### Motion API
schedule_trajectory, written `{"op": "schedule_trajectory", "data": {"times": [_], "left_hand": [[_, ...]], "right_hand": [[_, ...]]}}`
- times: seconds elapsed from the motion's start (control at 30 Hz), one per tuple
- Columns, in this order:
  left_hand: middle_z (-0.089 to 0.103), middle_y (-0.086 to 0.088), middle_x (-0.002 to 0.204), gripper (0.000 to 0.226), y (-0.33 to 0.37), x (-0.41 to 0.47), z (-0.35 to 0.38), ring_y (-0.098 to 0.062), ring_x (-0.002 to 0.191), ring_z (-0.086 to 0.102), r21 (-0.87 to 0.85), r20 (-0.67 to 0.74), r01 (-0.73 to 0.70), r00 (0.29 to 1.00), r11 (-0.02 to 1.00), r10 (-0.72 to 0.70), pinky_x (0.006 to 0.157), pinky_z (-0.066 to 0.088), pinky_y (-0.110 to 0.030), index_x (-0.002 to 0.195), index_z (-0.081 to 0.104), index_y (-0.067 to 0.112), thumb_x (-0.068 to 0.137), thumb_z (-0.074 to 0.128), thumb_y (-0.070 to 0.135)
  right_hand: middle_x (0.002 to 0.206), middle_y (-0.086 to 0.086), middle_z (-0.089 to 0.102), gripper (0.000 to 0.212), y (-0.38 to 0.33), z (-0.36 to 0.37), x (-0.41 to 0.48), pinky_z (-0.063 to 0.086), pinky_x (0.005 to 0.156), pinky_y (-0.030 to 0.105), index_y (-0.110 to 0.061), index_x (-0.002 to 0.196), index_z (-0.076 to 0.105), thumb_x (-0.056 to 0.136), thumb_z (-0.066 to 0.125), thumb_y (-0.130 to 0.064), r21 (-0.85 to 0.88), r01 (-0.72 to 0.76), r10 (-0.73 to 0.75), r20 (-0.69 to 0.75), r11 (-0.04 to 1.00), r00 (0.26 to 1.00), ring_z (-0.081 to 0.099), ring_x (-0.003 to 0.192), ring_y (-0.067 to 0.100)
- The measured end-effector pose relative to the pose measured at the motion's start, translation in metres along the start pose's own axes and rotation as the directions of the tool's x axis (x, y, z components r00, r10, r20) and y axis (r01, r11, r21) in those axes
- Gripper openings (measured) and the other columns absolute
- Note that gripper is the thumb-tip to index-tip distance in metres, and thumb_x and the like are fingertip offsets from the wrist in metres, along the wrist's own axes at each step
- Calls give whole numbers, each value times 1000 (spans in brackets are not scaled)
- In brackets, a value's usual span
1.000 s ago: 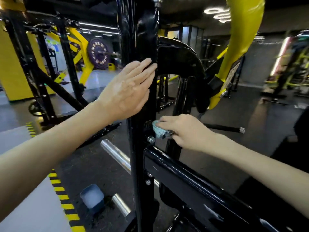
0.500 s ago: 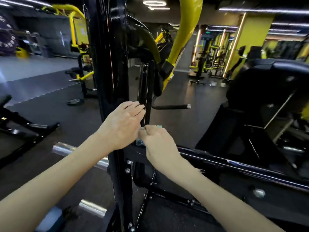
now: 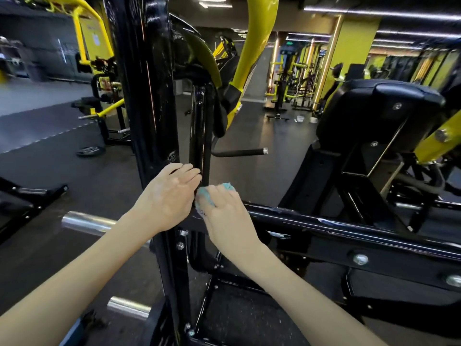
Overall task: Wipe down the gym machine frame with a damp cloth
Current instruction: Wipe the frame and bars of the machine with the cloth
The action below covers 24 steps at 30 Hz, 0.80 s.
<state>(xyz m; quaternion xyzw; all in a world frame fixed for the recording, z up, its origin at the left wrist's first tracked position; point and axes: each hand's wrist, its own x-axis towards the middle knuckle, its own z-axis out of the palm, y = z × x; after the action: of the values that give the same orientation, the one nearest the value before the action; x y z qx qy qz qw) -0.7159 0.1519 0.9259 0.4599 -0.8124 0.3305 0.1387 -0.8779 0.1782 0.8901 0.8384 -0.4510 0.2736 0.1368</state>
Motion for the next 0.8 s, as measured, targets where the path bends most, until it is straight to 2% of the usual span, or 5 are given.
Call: {"op": "schedule_trajectory", "data": {"times": [0.27,0.43,0.5,0.57,0.8], "left_hand": [[67,-8,105,47,30,-21,14,-24,99,64,-146,80,81,994,986,-70,111,31,-41,114,65,-2,91,31,21],[53,-20,135,66,47,-37,22,-36,128,47,-313,112,192,980,930,-164,117,23,-36,139,45,-9,82,36,22],[50,-21,140,69,49,-39,26,-34,134,40,-360,107,225,974,905,-199,120,14,-31,141,42,-9,80,38,22],[50,-21,141,69,50,-39,27,-34,135,40,-393,97,239,971,888,-219,121,8,-26,142,42,-9,80,39,21],[42,-18,151,70,53,-39,31,-31,142,37,-352,68,265,964,898,-258,121,15,-31,148,36,-6,84,34,23]], "right_hand": [[93,2,62,24,46,-46,-51,46,81,31,-10,95,64,74,75,-3,-74,-53,46,-96,996,994,56,79,23],[83,2,61,26,21,-32,-22,38,61,23,-9,90,62,71,79,-7,2,-74,74,-99,997,992,56,71,21],[101,11,64,15,11,-18,-10,52,80,38,-6,95,64,82,65,-13,-2,-43,43,-62,999,997,60,92,30],[122,17,60,24,10,-11,-6,44,100,47,-7,102,67,88,54,-22,-6,-80,80,-22,997,997,54,116,34],[84,1,49,8,44,-32,-37,32,61,26,-13,92,61,85,63,-8,-14,-200,199,-57,980,978,49,77,24]]}}
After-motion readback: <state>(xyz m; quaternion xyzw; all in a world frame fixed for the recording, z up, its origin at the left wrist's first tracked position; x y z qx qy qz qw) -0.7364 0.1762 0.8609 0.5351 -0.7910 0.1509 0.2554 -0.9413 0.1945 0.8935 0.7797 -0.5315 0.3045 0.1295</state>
